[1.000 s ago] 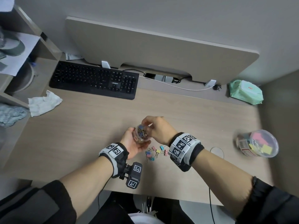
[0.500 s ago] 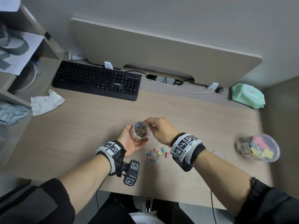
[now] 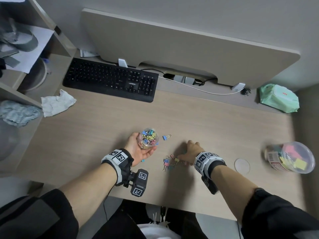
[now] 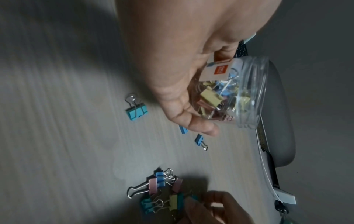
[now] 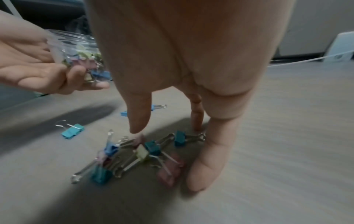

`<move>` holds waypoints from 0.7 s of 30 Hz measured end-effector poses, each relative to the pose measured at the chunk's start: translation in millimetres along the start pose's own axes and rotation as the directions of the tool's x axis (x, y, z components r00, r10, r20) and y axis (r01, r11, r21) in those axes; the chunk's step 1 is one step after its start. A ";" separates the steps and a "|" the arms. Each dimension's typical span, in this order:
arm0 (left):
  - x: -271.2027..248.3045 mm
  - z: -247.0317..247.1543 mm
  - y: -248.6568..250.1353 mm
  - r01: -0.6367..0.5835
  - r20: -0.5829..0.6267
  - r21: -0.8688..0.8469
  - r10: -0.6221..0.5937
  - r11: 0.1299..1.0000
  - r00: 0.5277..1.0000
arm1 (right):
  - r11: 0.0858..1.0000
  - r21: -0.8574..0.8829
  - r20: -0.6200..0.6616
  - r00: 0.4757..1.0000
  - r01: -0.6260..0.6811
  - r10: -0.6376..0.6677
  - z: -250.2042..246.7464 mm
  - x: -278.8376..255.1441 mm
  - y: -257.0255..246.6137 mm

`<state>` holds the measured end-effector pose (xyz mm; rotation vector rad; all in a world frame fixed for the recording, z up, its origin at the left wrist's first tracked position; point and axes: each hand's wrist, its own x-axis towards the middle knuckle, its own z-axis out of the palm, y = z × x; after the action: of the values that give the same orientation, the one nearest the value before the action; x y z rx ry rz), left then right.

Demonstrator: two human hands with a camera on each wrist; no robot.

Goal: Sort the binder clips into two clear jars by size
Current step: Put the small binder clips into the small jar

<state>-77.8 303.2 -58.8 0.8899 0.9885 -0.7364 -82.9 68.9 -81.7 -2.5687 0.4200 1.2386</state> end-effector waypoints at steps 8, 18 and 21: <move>0.8 -10.6 -4.8 0.006 -0.019 -0.009 -0.006 1.000 1.000 | 0.979 -0.074 -0.064 0.979 0.187 -0.192 44.2 -7.7 -42.5; 0.5 -26.3 -12.4 0.010 -0.055 -0.007 -0.011 1.000 0.998 | 0.957 -0.127 -0.141 0.951 0.259 -0.276 54.9 0.0 -48.2; 0.4 -28.5 -18.4 0.020 -0.065 -0.007 -0.021 1.000 0.998 | 0.959 -0.133 -0.126 0.955 0.252 -0.268 52.0 1.6 -46.7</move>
<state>-104.1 320.0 -72.2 0.9041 1.0587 -0.7249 -102.1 130.2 -109.4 -2.7111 0.0315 1.0176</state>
